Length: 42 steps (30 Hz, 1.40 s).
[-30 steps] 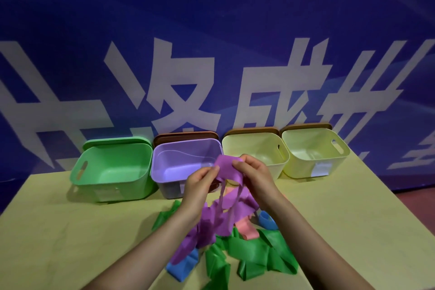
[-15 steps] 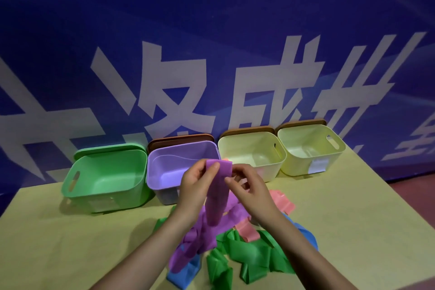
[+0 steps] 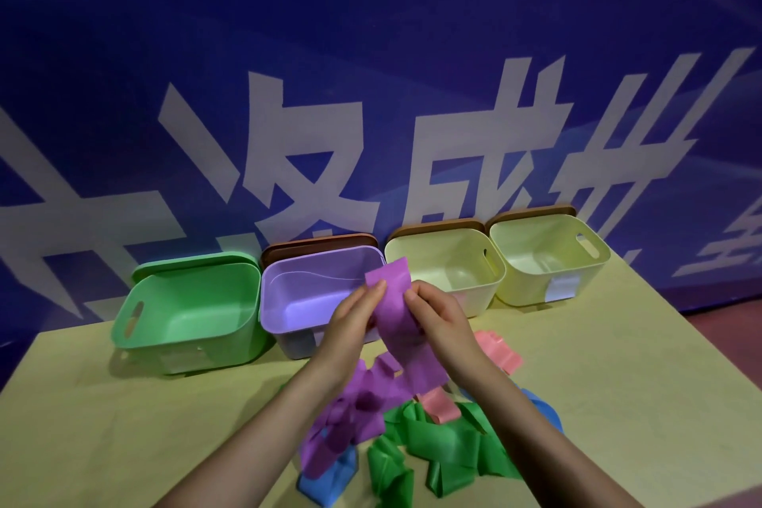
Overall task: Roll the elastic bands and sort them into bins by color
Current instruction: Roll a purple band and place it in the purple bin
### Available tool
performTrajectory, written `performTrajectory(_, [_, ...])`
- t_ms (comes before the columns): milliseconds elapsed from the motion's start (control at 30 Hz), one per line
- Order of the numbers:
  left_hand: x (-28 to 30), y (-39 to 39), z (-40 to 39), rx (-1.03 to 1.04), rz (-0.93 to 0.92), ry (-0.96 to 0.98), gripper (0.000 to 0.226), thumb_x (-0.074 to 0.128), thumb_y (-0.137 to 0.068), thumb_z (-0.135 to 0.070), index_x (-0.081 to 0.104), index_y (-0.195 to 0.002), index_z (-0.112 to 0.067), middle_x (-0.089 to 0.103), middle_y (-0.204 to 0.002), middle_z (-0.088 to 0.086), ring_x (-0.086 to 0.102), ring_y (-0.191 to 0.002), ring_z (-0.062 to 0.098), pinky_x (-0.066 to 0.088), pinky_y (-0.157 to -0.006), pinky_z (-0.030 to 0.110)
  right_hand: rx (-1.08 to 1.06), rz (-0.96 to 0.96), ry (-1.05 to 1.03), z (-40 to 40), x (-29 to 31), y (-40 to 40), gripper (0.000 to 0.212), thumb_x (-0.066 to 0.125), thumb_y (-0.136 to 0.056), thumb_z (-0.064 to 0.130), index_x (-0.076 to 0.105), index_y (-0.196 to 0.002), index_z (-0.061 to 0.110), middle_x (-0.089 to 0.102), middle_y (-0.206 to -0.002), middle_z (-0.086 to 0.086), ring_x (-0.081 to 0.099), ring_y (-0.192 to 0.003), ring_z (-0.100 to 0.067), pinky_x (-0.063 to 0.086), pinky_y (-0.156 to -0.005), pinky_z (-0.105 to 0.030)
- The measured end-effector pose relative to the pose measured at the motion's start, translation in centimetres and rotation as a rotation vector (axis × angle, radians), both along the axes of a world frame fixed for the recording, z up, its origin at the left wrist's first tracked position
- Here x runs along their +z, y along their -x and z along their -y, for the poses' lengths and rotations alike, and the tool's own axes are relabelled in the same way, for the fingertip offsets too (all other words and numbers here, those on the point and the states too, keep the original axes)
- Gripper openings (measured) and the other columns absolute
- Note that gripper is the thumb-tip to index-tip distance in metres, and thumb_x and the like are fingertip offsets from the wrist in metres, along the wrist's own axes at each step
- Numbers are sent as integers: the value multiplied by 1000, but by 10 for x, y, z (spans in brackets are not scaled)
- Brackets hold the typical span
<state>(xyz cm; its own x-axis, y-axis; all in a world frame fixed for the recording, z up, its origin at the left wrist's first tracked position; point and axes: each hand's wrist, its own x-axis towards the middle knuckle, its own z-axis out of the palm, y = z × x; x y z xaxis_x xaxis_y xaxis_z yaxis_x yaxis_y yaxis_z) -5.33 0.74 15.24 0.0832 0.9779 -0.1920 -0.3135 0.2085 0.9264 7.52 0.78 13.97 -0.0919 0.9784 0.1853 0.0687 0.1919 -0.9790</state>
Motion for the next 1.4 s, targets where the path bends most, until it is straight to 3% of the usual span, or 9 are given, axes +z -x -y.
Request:
performTrajectory(100, [2, -1, 1, 24, 75, 21, 25, 58, -87, -26, 70, -102, -9, 67, -102, 18, 61, -91, 25, 46, -85, 39, 18, -99, 66, -1, -2, 3, 27, 52, -84, 30, 48, -70, 8, 39, -67, 0, 37, -67, -10, 31, -63, -27])
performTrajectory(200, [2, -2, -4, 116, 103, 9, 15, 59, -89, -22, 71, -92, -14, 67, -86, 13, 62, -78, 24, 49, -76, 37, 91, -219, 215, 1, -12, 8, 55, 67, -76, 50, 56, -82, -3, 52, -78, -9, 46, -76, -18, 37, -72, -35])
performTrajectory(300, [5, -3, -9, 147, 149, 36, 20, 55, -93, -24, 66, -102, -10, 67, -77, 10, 63, -64, 19, 52, -56, 28, 226, -286, 338, 4, -17, 5, 32, 68, -78, 38, 67, -80, 6, 66, -67, -12, 59, -55, -20, 48, -57, -31])
performTrajectory(433, [8, 8, -21, 218, 224, 59, 32, 49, -97, -29, 61, -119, -9, 68, -112, 17, 66, -101, 26, 53, -87, 38, 323, -243, 426, 11, -14, 1, 24, 66, -79, 27, 60, -64, 8, 59, -47, -4, 51, -37, -11, 43, -44, -20])
performTrajectory(567, [10, 22, -32, 220, 387, 45, 37, 38, -100, -36, 62, -109, -9, 72, -93, 9, 69, -82, 18, 57, -74, 29, 366, -246, 473, 18, -13, -7, 17, 63, -82, 22, 58, -72, 8, 56, -45, -4, 48, -33, -10, 39, -38, -18])
performTrajectory(733, [18, 42, -49, 259, 477, 47, 36, 35, -102, -35, 61, -102, -11, 73, -78, 2, 70, -71, 11, 56, -67, 23, 381, -261, 506, 26, -22, -14, 12, 53, -94, 6, 59, -84, 1, 63, -52, 3, 57, -41, -4, 44, -44, -14])
performTrajectory(933, [22, 58, -64, 355, 549, 65, 25, 40, -101, -31, 58, -100, -13, 62, -64, -4, 58, -56, 6, 49, -57, 18, 278, -126, 486, 29, -36, -24, 13, 55, -95, 7, 61, -95, -4, 62, -51, 6, 54, -40, -3, 40, -42, -14])
performTrajectory(1167, [18, 68, -70, 481, 480, 74, 18, 45, -100, -27, 58, -105, -16, 60, -65, -7, 54, -52, 4, 46, -53, 18, 145, 13, 423, 28, -52, -36, 28, 64, -87, 29, 67, -84, 2, 57, -55, -1, 49, -45, -10, 38, -49, -20])
performTrajectory(1400, [8, 78, -70, 571, 432, 54, 18, 43, -101, -26, 58, -96, -16, 58, -60, -8, 52, -49, 4, 45, -51, 18, 141, 21, 394, 30, -61, -44, 16, 63, -91, 18, 66, -78, 9, 57, -64, -10, 52, -52, -15, 44, -56, -22])
